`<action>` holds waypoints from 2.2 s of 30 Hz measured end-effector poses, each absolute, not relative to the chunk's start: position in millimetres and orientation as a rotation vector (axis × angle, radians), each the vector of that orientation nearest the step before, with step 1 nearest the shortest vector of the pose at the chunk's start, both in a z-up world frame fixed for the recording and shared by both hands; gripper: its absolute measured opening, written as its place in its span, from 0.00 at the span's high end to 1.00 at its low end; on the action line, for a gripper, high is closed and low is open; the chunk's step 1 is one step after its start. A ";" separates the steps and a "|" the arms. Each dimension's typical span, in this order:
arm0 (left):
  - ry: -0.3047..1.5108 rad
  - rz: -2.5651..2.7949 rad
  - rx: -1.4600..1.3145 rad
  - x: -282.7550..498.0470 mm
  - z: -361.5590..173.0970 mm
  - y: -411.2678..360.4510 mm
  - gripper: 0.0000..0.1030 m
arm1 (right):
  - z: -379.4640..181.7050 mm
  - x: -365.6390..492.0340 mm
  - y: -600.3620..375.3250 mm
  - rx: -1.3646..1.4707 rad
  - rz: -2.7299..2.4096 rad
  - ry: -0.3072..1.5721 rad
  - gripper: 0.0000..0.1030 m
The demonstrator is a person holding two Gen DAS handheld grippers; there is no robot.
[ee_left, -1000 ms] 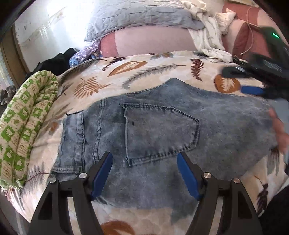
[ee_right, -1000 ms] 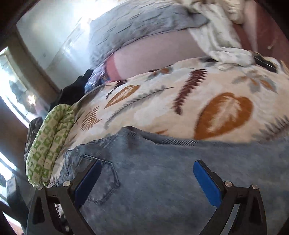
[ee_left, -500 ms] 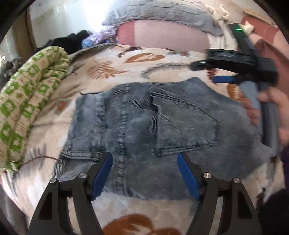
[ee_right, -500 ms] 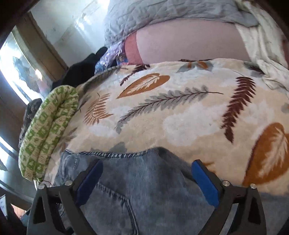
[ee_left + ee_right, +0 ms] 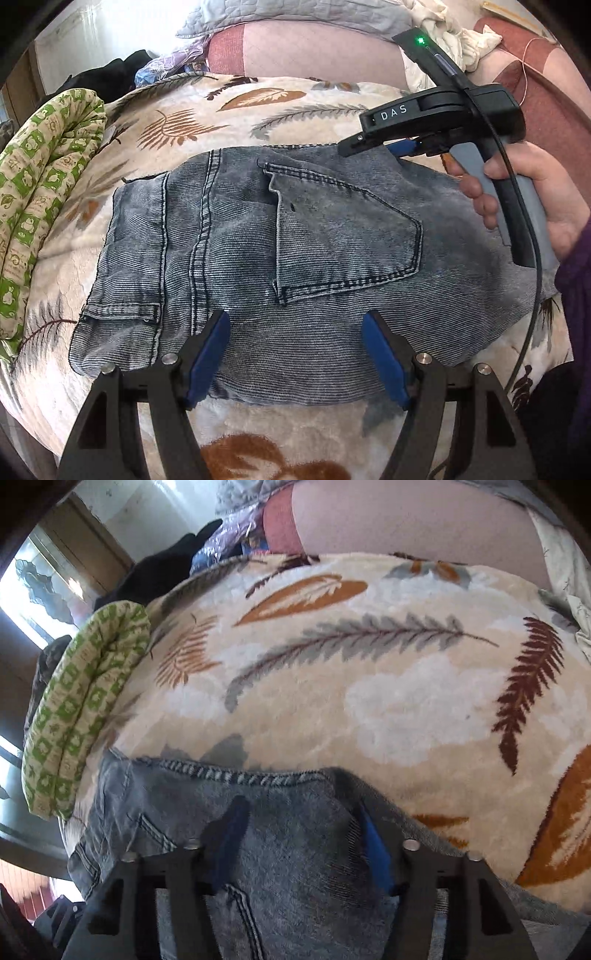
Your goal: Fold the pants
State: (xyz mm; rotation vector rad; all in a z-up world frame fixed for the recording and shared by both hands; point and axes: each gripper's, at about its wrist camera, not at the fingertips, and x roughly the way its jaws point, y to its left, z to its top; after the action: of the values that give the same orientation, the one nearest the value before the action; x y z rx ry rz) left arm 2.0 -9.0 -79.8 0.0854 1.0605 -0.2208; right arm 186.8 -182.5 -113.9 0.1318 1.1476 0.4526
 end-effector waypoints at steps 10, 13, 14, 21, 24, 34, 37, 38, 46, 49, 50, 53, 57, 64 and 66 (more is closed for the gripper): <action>1.061 -0.213 0.110 2.8 -83.1 -10.7 0.27 | -111.9 188.6 -189.5 0.125 0.405 1.108 0.83; 1.065 -0.208 0.109 1.4 -82.7 -11.6 0.27 | -116.6 191.2 -186.4 0.106 0.384 1.113 0.83; 1.065 -0.206 0.118 0.8 -82.7 -12.8 0.27 | -118.9 192.5 -186.0 0.108 0.375 1.113 0.83; 1.070 -0.202 0.143 -2.1 -82.2 -14.6 0.27 | -129.1 198.9 -183.1 0.110 0.343 1.109 0.83; 1.068 -0.201 0.148 -3.6 -84.7 -14.4 0.27 | -129.7 199.7 -188.3 0.149 0.352 1.114 0.83; 1.078 -0.161 0.141 -9.1 -74.9 -14.0 0.27 | -82.4 172.2 -210.3 0.224 0.384 1.017 0.79; 1.059 -0.149 0.143 -11.5 -68.2 -14.3 0.27 | -64.0 146.4 -229.6 0.255 0.391 0.980 0.60; 1.051 -0.147 0.147 -12.1 -65.8 -14.5 0.27 | -60.4 133.7 -236.7 0.257 0.397 0.979 0.57; 0.955 -0.053 0.184 -6.7 -54.0 -5.6 0.27 | -72.5 50.4 -268.8 0.217 0.371 1.013 0.45; 0.970 0.011 0.196 1.5 -60.2 2.6 0.27 | -81.8 7.0 -289.6 0.140 0.219 1.003 0.43; 0.972 0.027 0.192 3.4 -62.7 6.6 0.27 | -84.9 -2.5 -297.7 0.130 0.167 1.000 0.43; 0.987 0.078 0.184 6.4 -69.2 19.2 0.27 | -95.2 -27.1 -337.2 0.172 -0.001 0.998 0.43; 1.033 0.108 0.179 11.2 -84.2 34.2 0.27 | -108.2 -39.3 -384.1 0.144 -0.185 1.023 0.43; 1.051 0.105 0.130 16.1 -92.4 47.7 0.18 | -118.9 -43.3 -412.8 0.200 -0.196 1.047 0.37; 1.049 0.103 0.134 16.1 -93.0 47.4 0.18 | -119.9 -41.9 -409.3 0.162 -0.194 1.056 0.34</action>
State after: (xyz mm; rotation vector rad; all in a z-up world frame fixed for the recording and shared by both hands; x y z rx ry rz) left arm 16.1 47.4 -93.0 0.1339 1.0493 0.1029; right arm -41.9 -409.3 -119.9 0.1624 1.0560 -0.1938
